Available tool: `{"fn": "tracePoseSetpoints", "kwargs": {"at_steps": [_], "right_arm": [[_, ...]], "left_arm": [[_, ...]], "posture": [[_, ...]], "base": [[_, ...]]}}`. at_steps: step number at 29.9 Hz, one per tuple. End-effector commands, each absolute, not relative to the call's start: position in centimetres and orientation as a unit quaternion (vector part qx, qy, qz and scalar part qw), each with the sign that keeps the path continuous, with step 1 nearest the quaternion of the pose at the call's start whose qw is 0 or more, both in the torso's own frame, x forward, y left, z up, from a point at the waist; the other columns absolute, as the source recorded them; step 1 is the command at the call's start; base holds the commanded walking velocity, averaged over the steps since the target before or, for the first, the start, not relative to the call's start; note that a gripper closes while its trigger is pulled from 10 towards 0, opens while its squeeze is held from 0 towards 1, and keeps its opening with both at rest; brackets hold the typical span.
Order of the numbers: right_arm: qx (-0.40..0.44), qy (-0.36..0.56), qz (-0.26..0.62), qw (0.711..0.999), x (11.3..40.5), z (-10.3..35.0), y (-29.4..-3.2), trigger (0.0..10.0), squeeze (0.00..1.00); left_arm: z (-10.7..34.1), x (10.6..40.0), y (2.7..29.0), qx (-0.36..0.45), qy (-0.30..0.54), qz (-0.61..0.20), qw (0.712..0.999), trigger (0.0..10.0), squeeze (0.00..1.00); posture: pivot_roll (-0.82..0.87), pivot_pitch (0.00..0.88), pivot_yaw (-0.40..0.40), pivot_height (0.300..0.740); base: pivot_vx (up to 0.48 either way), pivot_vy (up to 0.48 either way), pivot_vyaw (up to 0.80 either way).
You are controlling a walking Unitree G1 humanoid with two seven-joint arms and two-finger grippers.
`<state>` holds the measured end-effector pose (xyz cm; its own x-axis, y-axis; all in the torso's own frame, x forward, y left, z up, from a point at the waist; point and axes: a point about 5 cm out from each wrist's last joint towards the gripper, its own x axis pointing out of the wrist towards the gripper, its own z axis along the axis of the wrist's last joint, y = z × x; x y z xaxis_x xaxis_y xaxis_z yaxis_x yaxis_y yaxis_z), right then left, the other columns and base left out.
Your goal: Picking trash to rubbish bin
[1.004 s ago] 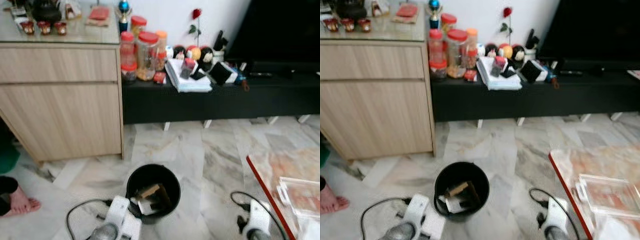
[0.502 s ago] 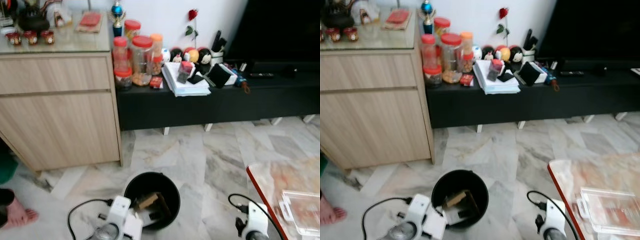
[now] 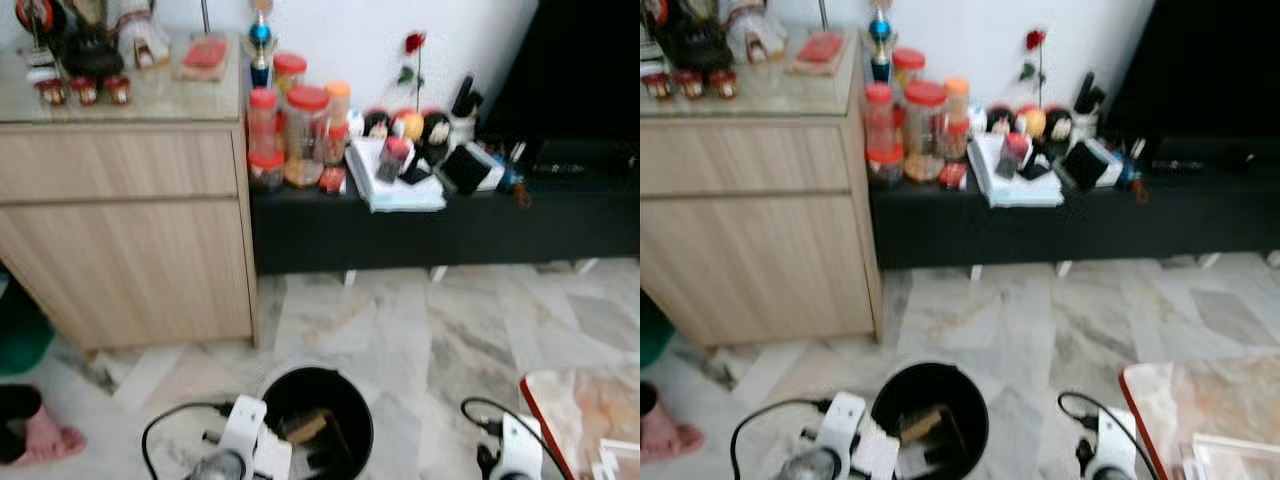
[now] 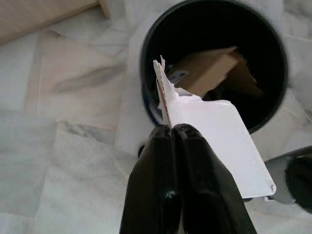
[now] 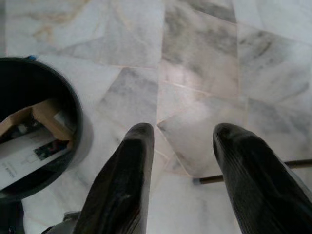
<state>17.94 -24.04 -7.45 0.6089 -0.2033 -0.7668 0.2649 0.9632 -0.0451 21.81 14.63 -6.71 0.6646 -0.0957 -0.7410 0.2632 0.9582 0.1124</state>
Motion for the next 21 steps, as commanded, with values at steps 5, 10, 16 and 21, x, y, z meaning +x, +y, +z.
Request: {"fn": "tracePoseSetpoints", "kwargs": {"at_steps": [5, 10, 16, 21], "right_arm": [[0.021, 0.412, -0.124, 0.903, 18.7, -6.9, -24.5, 10.0, 0.0], [0.016, 0.406, -0.121, 0.906, 19.0, -6.7, -24.6, 10.0, 0.0], [-0.015, 0.386, -0.105, 0.916, 20.0, -5.9, -25.2, 10.0, 0.0], [-0.036, 0.341, -0.079, 0.936, 22.0, -4.2, -26.0, 10.0, 0.0]], "left_arm": [[-7.0, 21.3, 14.5, 0.106, 0.405, -0.101, 0.903, 10.0, 0.0], [-7.0, 21.3, 14.4, 0.106, 0.404, -0.101, 0.903, 10.0, 0.0], [-6.7, 21.8, 14.7, 0.115, 0.393, -0.1, 0.907, 10.0, 0.0], [-5.8, 23.1, 14.8, 0.117, 0.368, -0.093, 0.918, 10.0, 0.0]], "posture": [[0.15, 0.092, -0.135, 0.74], [0.15, 0.09, -0.136, 0.74], [0.15, 0.09, -0.136, 0.74], [0.14, 0.095, -0.137, 0.74]], "base": [[0.319, 0.0, 0.18], [0.238, 0.0, 0.34], [0.0, 0.0, 0.0], [0.0, 0.0, 0.0]]}}
